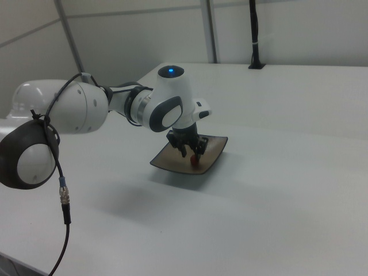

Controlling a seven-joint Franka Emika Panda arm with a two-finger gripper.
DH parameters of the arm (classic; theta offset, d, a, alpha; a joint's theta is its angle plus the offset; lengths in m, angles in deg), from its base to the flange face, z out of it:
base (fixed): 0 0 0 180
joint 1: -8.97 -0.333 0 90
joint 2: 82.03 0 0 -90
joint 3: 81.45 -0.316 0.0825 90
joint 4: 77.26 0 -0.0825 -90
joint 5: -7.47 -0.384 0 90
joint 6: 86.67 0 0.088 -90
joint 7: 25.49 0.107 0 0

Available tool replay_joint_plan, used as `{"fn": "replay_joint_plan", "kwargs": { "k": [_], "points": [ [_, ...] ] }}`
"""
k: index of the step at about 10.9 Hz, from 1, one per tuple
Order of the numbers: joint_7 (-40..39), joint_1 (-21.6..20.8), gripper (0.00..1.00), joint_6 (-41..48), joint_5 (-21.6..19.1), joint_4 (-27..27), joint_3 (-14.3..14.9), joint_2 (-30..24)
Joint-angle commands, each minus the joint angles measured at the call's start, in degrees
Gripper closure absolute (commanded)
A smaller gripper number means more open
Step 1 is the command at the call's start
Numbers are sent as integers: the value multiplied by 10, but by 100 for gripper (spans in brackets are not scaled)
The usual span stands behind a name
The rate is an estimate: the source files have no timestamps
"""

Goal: Strawberries on a ceramic plate

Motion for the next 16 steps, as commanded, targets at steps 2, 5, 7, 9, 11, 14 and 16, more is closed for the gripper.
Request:
{"fn": "replay_joint_plan", "kwargs": {
  "k": [2,5,7,9,11,14,16],
  "points": [
    [5,-3,0,3,9,18,2,-43],
    [7,17,0,136,9,16,5,-122],
    [3,44,0,229,11,10,11,-181],
    [0,51,0,309,12,10,26,-234],
    [-5,47,0,361,25,10,34,-277],
    [27,22,0,400,53,13,34,-318],
    [68,18,0,408,54,16,26,-334]
  ]
}}
